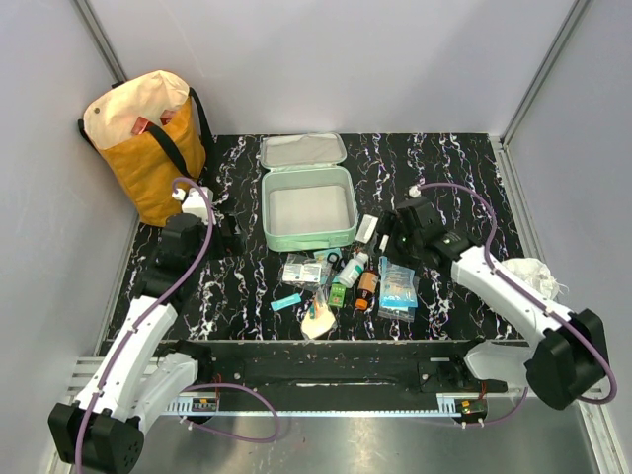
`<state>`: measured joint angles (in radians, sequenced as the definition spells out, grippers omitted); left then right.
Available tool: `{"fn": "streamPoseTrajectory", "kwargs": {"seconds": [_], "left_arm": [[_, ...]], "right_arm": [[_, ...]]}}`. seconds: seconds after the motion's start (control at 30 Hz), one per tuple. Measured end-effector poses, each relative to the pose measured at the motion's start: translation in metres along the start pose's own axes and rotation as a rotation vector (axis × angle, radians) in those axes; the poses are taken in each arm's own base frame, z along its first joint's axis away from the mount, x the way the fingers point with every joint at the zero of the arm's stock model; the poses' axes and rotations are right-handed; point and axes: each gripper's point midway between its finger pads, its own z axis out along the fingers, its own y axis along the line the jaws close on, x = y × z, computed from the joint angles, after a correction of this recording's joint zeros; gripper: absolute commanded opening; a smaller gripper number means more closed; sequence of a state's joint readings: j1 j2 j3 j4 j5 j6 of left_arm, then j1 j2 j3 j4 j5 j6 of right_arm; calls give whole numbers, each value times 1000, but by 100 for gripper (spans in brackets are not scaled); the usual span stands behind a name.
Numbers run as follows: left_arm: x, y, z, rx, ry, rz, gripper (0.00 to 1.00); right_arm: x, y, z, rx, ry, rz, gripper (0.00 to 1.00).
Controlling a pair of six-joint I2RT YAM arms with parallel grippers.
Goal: Organize the medicine kit
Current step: Pick up the pill bottle at the center of the board.
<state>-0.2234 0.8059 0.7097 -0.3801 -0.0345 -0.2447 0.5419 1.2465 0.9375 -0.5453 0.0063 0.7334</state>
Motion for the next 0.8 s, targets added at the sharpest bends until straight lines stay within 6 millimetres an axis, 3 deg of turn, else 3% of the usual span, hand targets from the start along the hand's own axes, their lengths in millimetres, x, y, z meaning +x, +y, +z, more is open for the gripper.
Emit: {"fn": "streamPoseTrajectory", "kwargs": {"seconds": [0.27,0.57,0.8], "left_arm": [[-1,0,-1,-3,-4,0,99],[-3,-1,-4,5,-15,-3,99],[2,0,-5,1,4,-2,99]], "right_arm": [[9,-6,-14,1,-13,66,82],[63,-4,-22,65,79,44,80],[79,-2,-20,115,129,49,75]]}}
